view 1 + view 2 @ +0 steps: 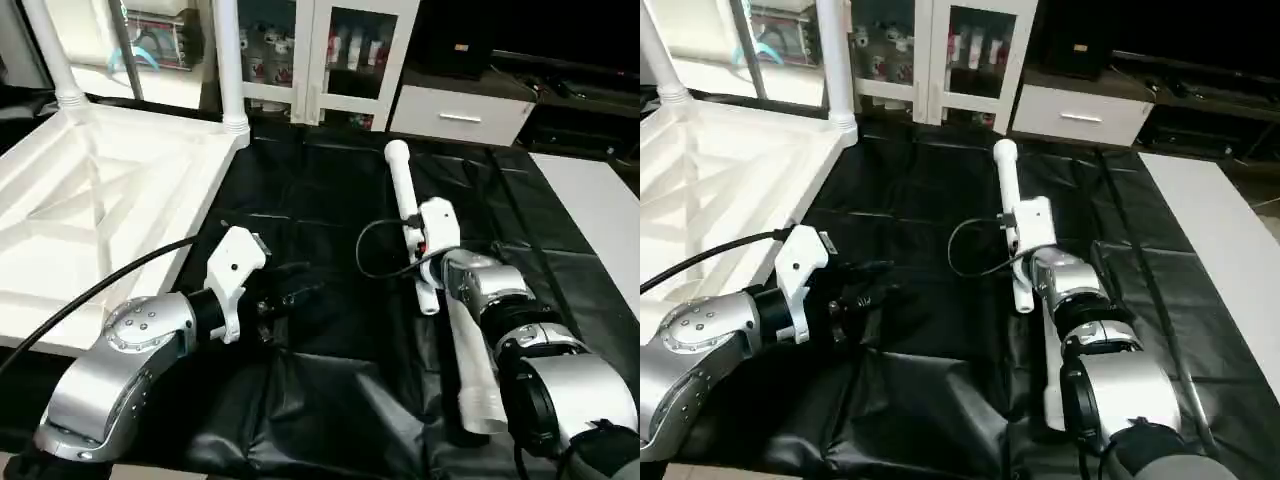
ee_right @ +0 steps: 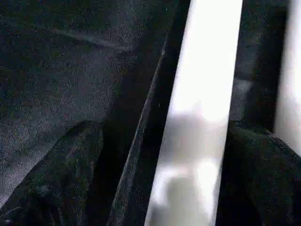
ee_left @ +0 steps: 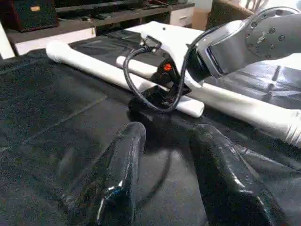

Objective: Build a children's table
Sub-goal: Pick table leg

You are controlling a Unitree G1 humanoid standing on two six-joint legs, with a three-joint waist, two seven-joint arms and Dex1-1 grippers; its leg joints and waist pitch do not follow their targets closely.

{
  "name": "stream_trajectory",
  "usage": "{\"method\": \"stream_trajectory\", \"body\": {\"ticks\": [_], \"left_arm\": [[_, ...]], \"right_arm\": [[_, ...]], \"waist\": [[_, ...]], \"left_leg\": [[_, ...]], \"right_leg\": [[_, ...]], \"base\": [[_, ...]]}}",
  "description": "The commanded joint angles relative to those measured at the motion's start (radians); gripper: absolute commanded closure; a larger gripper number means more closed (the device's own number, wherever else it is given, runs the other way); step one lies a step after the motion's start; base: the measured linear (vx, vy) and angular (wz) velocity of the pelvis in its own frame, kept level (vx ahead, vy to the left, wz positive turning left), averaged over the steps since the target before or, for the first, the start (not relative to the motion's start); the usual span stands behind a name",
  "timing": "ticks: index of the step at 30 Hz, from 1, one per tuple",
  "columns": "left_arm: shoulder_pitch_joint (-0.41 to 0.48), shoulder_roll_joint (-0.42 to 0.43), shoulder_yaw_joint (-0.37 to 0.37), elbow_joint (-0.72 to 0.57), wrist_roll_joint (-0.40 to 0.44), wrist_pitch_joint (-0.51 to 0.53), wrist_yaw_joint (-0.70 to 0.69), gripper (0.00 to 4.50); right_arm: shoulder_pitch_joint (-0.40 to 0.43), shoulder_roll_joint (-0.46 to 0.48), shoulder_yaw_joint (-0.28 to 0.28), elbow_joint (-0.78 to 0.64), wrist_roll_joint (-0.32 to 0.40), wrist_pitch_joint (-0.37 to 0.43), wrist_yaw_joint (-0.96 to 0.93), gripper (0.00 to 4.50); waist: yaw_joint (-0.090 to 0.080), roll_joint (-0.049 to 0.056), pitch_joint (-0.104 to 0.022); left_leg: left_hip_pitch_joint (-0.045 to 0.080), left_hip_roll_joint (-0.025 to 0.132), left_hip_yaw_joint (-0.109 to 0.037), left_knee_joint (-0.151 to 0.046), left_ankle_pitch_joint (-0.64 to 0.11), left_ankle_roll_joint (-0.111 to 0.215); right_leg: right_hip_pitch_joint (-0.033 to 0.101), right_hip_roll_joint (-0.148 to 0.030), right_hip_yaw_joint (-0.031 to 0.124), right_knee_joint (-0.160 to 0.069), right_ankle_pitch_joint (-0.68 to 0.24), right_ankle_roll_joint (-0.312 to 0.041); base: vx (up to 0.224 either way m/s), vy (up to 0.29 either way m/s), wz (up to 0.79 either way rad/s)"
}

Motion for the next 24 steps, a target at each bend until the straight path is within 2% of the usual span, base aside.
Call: {"method": "stream_trajectory", "body": {"ticks": [1,3,4,7,9,16,24], "left_arm": [[-0.018,0.006,-0.017,-0.022,-0.004,0.008,-0.003,2.60],[-0.019,0.006,-0.019,-0.023,-0.003,0.009,-0.003,2.60],[-0.020,0.007,-0.020,-0.024,-0.003,0.010,-0.003,2.60],[-0.022,0.010,-0.021,-0.024,-0.001,0.009,-0.004,2.60],[-0.022,0.012,-0.022,-0.023,0.000,0.008,-0.004,2.60],[-0.028,0.021,-0.023,-0.018,0.010,0.003,-0.003,2.60],[-0.031,0.025,-0.021,-0.011,0.023,-0.008,0.009,2.60]], "right_arm": [[-0.012,-0.014,-0.005,0.020,0.000,-0.007,0.008,0.04],[-0.009,-0.013,-0.005,0.026,-0.003,-0.009,0.013,0.04],[-0.008,-0.012,-0.005,0.029,-0.004,-0.011,0.016,0.33],[-0.004,-0.010,-0.010,0.038,-0.002,-0.014,0.016,0.45],[-0.003,-0.008,-0.013,0.043,0.000,-0.017,0.015,0.74],[-0.003,-0.003,-0.031,0.056,0.010,-0.042,0.015,1.32],[-0.008,-0.003,-0.057,0.062,0.028,-0.070,0.009,2.04]], "waist": [[0.002,0.014,-0.062],[0.004,0.013,-0.062],[0.005,0.013,-0.063],[0.007,0.015,-0.063],[0.009,0.014,-0.063],[0.014,0.015,-0.061],[0.015,0.010,-0.062]], "left_leg": [[0.037,0.053,-0.013,-0.079,-0.276,-0.069],[0.037,0.053,-0.013,-0.079,-0.270,-0.070],[0.037,0.053,-0.012,-0.079,-0.268,-0.068],[0.037,0.053,-0.012,-0.079,-0.269,-0.069],[0.038,0.053,-0.012,-0.080,-0.276,-0.069],[0.040,0.053,-0.014,-0.083,-0.314,-0.081],[0.038,0.054,-0.012,-0.082,-0.291,-0.072]], "right_leg": [[0.018,-0.065,0.037,-0.075,-0.122,-0.190],[0.018,-0.065,0.037,-0.074,-0.109,-0.191],[0.018,-0.065,0.038,-0.074,-0.103,-0.191],[0.019,-0.065,0.037,-0.074,-0.098,-0.193],[0.018,-0.065,0.037,-0.074,-0.104,-0.193],[0.013,-0.066,0.038,-0.078,-0.145,-0.185],[0.015,-0.067,0.038,-0.077,-0.129,-0.185]], "base": [[0.000,0.000,0.00],[0.000,0.000,0.00],[0.000,0.000,0.00],[0.000,0.000,0.00],[0.000,0.000,0.00],[0.000,0.000,0.00],[0.000,0.000,0.00]]}}
